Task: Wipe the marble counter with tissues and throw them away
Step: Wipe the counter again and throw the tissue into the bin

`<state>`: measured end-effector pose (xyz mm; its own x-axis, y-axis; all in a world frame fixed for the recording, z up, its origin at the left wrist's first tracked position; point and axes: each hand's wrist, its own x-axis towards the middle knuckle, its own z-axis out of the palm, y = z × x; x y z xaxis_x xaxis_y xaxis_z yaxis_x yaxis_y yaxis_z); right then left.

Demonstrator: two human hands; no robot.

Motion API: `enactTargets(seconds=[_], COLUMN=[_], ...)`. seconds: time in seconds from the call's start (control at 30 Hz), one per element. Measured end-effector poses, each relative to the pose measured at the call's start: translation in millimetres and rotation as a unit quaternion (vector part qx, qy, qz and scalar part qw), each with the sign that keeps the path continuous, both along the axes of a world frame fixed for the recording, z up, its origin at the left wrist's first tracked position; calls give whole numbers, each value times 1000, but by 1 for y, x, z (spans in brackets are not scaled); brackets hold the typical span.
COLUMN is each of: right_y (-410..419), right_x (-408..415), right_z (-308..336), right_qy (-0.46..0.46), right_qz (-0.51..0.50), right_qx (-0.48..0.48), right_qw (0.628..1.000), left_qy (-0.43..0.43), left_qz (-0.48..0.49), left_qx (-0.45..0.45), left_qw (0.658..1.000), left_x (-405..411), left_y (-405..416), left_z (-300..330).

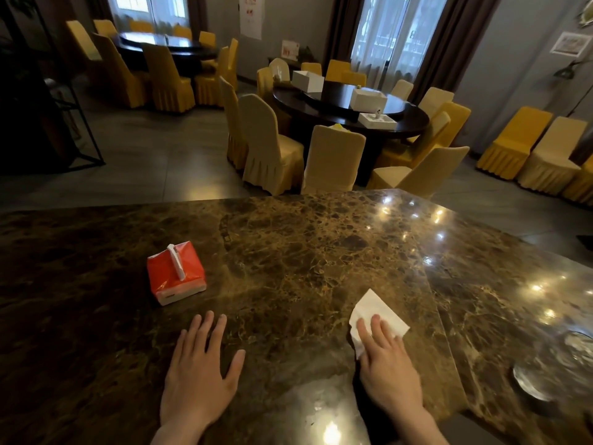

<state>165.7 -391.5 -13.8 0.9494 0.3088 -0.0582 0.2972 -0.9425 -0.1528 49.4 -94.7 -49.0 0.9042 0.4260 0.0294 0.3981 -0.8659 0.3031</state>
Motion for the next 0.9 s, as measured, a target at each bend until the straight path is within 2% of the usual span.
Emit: enactTargets(seconds=[0.1, 0.27, 0.37, 0.57, 0.7, 0.8, 0.9], right_y=[41, 100, 80, -1, 27, 74, 105], right_x=[-25, -88, -79, -13, -21, -60, -89], right_z=[-2, 0, -1, -5, -2, -10, -12], right_qy=[14, 15, -15, 0, -7, 12, 16], right_qz=[-32, 132, 176, 3, -75, -12, 119], right_qx=[26, 59, 57, 13, 32, 65, 54], right_qw=[999, 989, 983, 1000, 997, 998, 991], left_qy=[3, 7, 9, 8, 4, 6, 4], left_qz=[8, 14, 7, -4, 1, 5, 4], left_qx=[14, 24, 13, -1, 2, 12, 18], left_qw=[1000, 1000, 1000, 1000, 1000, 1000, 1000], left_x=[0, 3, 1, -2, 0, 1, 1], left_y=[-3, -6, -2, 0, -3, -2, -4], left_z=[0, 1, 1, 3, 2, 0, -1])
